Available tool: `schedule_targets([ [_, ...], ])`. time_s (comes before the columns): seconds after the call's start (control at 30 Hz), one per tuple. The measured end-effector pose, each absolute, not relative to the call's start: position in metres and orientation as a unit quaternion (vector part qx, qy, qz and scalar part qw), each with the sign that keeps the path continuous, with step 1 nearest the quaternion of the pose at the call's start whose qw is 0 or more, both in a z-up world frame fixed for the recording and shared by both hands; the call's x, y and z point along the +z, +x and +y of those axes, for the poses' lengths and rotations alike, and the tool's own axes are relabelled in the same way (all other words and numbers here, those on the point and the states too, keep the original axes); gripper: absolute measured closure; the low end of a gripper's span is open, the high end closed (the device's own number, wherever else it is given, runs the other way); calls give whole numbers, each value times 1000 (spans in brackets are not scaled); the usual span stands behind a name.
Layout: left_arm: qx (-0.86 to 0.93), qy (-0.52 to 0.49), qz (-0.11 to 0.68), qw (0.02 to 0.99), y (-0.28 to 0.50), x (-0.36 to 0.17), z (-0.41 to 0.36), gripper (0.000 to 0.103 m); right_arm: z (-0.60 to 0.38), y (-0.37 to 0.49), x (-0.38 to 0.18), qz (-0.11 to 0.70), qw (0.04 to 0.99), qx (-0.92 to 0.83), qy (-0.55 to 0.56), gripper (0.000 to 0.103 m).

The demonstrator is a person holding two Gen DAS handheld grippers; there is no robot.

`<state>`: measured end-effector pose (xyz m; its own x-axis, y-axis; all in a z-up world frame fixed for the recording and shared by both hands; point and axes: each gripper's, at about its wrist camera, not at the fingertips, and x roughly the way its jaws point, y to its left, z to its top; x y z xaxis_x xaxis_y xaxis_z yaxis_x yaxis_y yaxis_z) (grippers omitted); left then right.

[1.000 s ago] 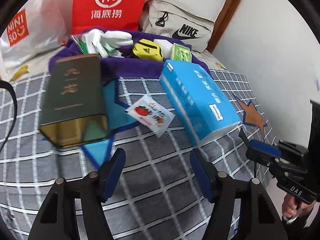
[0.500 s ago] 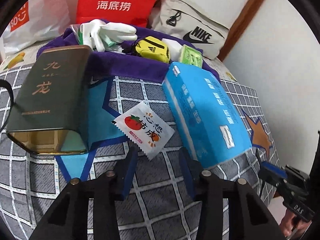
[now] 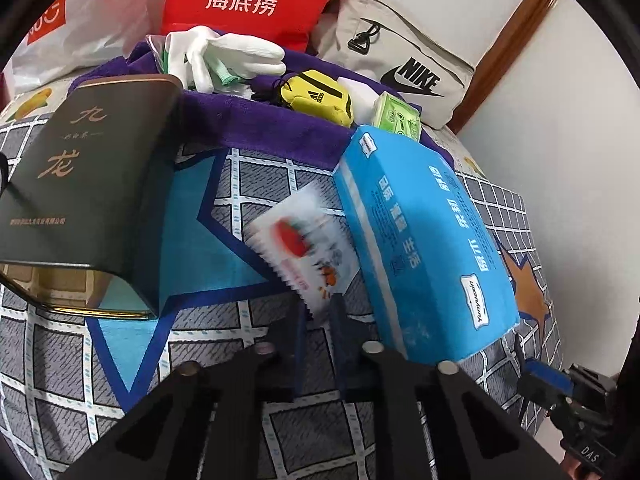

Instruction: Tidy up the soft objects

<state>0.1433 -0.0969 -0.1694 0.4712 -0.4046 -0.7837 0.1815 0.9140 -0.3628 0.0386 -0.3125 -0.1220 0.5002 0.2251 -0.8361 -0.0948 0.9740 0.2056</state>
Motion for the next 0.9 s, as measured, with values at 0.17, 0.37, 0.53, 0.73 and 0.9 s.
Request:
schedule_targets([
  [0.17, -179, -123, 481, 849, 141, -166, -94, 97, -310, 39, -123, 493, 862, 95, 68, 82],
  [0.37, -184, -117, 473, 854, 129, -152, -84, 99, -307, 37, -117, 487, 865, 98, 65, 82],
  [0.53, -175, -108, 459, 864, 121, -141, -74, 99, -301, 35, -110, 479, 870, 102, 61, 82],
  [0.73, -180, -105, 440, 874, 113, -124, -63, 99, -289, 32, -96, 467, 876, 107, 51, 83],
  [0.9, -176, -97, 423, 883, 112, -108, -55, 99, -284, 36, -83, 455, 883, 110, 47, 82],
])
